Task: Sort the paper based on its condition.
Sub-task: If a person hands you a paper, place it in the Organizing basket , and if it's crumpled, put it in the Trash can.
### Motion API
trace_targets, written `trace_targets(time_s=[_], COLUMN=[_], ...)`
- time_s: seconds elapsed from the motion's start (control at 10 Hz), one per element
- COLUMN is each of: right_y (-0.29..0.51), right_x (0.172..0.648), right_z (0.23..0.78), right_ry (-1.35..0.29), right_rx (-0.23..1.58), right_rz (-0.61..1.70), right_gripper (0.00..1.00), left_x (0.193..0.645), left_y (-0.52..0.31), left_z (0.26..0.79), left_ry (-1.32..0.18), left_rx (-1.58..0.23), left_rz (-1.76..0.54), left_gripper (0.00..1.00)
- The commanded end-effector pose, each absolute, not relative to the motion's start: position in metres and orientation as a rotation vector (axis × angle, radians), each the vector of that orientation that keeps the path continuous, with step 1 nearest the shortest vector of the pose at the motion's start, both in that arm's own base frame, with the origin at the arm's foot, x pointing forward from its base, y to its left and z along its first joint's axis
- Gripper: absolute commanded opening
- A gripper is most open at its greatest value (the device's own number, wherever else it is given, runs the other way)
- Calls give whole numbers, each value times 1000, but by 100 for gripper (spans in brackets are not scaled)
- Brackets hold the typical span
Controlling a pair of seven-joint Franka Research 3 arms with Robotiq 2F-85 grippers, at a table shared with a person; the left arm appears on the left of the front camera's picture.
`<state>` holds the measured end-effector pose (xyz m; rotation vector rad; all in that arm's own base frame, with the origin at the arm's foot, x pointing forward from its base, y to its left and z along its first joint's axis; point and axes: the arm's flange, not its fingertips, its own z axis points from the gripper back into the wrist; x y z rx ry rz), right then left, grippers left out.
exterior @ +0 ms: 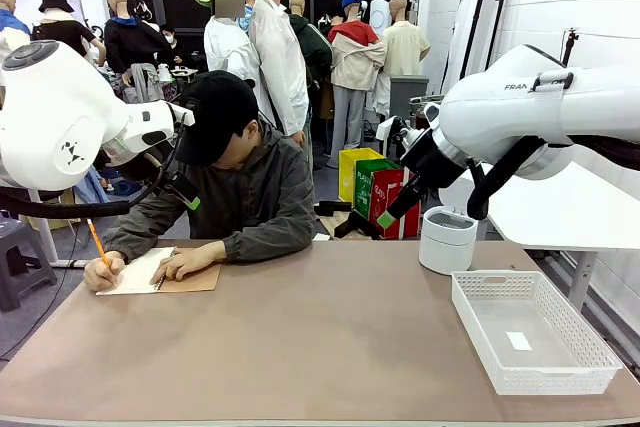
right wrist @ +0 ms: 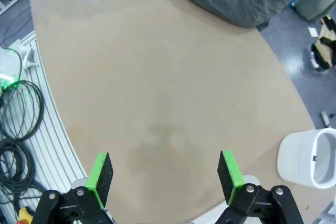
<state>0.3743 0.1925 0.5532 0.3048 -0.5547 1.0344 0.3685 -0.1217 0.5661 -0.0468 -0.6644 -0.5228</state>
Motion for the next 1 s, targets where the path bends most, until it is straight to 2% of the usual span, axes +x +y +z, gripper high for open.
trace_targets(time_s=[0.0, 0.9], right_y=[192, 192], right_x=[374, 374], right_z=[554, 554], right_ry=[-555, -555], right_rx=[302, 302], right_rz=[1036, 1036], right_gripper=[100, 100], left_x=[368, 368], left_y=[-120, -120], left_z=[567, 567], left_ry=[-659, -659], left_rx=[-48, -48], left_rz=[-521, -521], left_gripper=[100, 100])
